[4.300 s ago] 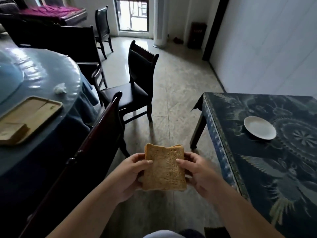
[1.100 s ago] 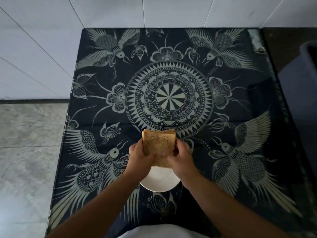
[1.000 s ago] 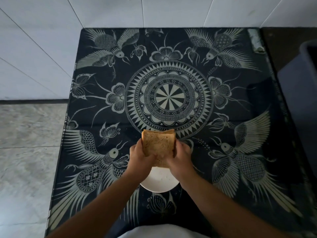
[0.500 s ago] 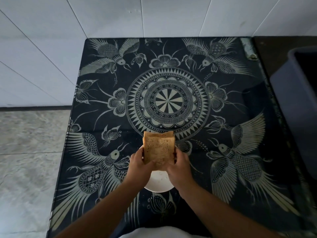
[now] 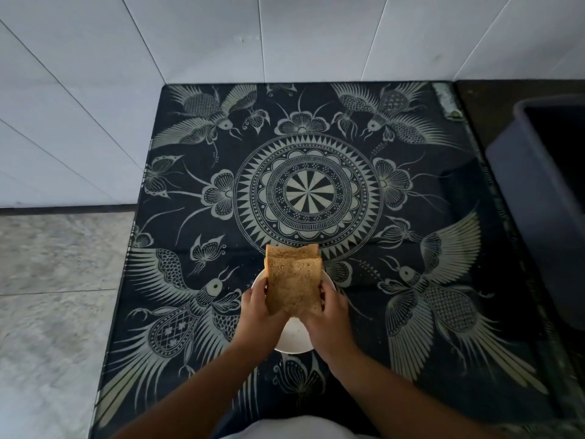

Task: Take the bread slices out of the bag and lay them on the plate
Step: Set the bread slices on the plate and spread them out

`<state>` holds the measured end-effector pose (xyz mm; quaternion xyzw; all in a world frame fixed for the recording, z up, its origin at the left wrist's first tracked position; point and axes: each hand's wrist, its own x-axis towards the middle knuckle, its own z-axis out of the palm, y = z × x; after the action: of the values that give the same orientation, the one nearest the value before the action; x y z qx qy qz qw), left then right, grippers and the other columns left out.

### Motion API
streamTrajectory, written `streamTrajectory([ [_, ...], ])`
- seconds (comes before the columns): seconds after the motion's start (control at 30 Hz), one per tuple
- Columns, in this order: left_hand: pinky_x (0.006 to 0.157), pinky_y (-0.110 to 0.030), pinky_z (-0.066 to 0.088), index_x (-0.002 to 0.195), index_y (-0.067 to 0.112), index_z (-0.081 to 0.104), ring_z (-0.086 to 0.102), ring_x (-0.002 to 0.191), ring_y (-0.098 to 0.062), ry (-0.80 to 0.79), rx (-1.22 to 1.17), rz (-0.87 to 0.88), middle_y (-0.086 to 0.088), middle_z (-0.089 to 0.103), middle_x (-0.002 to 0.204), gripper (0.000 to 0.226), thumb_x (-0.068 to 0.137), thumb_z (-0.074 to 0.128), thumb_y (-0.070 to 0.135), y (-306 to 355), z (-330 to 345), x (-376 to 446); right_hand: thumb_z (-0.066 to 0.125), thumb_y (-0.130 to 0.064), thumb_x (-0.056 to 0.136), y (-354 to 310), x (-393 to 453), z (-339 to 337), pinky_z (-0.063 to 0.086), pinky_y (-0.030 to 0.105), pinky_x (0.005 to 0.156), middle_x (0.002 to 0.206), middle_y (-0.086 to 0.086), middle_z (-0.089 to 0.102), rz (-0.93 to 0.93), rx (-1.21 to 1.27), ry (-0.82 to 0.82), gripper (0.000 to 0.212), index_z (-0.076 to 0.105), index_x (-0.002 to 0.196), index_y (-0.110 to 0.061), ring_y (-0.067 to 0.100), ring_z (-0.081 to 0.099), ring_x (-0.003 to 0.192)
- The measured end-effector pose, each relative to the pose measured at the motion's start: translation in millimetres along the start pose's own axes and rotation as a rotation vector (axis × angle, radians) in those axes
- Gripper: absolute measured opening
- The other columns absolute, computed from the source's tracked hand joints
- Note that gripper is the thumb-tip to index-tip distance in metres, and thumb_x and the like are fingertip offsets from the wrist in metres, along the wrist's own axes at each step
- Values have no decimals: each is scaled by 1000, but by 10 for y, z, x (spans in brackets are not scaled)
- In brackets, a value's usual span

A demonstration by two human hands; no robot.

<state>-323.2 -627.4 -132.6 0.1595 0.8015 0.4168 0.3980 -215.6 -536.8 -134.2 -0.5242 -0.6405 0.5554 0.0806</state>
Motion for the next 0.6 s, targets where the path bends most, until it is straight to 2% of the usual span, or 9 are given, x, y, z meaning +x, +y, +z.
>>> streamTrajectory([
  [0.1, 68, -14, 40, 143, 30, 34, 49, 108, -13, -6, -4, 7, 2, 37, 125, 73, 81, 72, 30, 30, -7, -15, 80, -26, 78, -13, -46, 20, 44, 30, 93, 123, -1, 37, 3, 0, -7, 72, 44, 140, -24, 18, 47, 115],
  [0.23, 66, -12, 41, 140, 28, 38, 51, 99, -9, -10, 28, -5, 0, 41, 124, 67, 82, 70, 34, -57, -19, -162, 78, -27, 80, 72, -195, 24, 41, 22, 88, 117, -5, 36, -15, -30, -12, 70, 44, 141, -21, 10, 47, 106],
  [0.3, 54, -8, 45, 141, 27, 37, 52, 94, -6, -26, 56, -20, 1, 41, 123, 67, 83, 69, 37, -119, -9, -259, 77, -29, 80, 145, -267, 16, 39, 19, 87, 118, -5, 35, -12, -60, -28, 72, 42, 142, -21, 9, 46, 106],
  [0.37, 49, -2, 43, 144, 25, 34, 50, 90, -4, -42, 78, -31, 1, 37, 121, 69, 84, 68, 35, -144, -3, -292, 76, -28, 80, 186, -299, 7, 40, 21, 89, 122, -3, 35, 15, -67, -46, 71, 42, 142, -20, 12, 46, 110],
  [0.43, 60, -6, 41, 144, 22, 32, 47, 97, -10, -58, 92, -38, 1, 32, 123, 70, 85, 68, 31, -118, -12, -267, 75, -27, 79, 186, -291, 9, 43, 30, 96, 126, 1, 36, 30, -85, -51, 71, 43, 142, -19, 18, 46, 117],
  [0.5, 77, -19, 41, 142, 20, 35, 43, 104, -14, -68, 92, -43, 0, 33, 126, 67, 84, 68, 26, -82, -26, -222, 75, -27, 76, 153, -263, 10, 42, 40, 103, 130, 4, 37, 18, -118, -43, 71, 45, 139, -18, 22, 43, 121],
  [0.53, 81, -25, 41, 141, 19, 37, 45, 104, -14, -69, 86, -46, -2, 36, 126, 65, 83, 67, 23, -66, -33, -202, 75, -27, 75, 132, -247, 8, 42, 43, 103, 130, 5, 37, 13, -115, -44, 71, 45, 139, -17, 23, 43, 121],
  [0.6, 83, -29, 41, 141, 17, 39, 48, 103, -15, -68, 75, -50, -2, 41, 122, 64, 83, 66, 19, -45, -42, -175, 74, -26, 74, 90, -212, 2, 44, 40, 100, 127, 3, 38, 21, -83, -56, 71, 44, 138, -18, 22, 46, 119],
])
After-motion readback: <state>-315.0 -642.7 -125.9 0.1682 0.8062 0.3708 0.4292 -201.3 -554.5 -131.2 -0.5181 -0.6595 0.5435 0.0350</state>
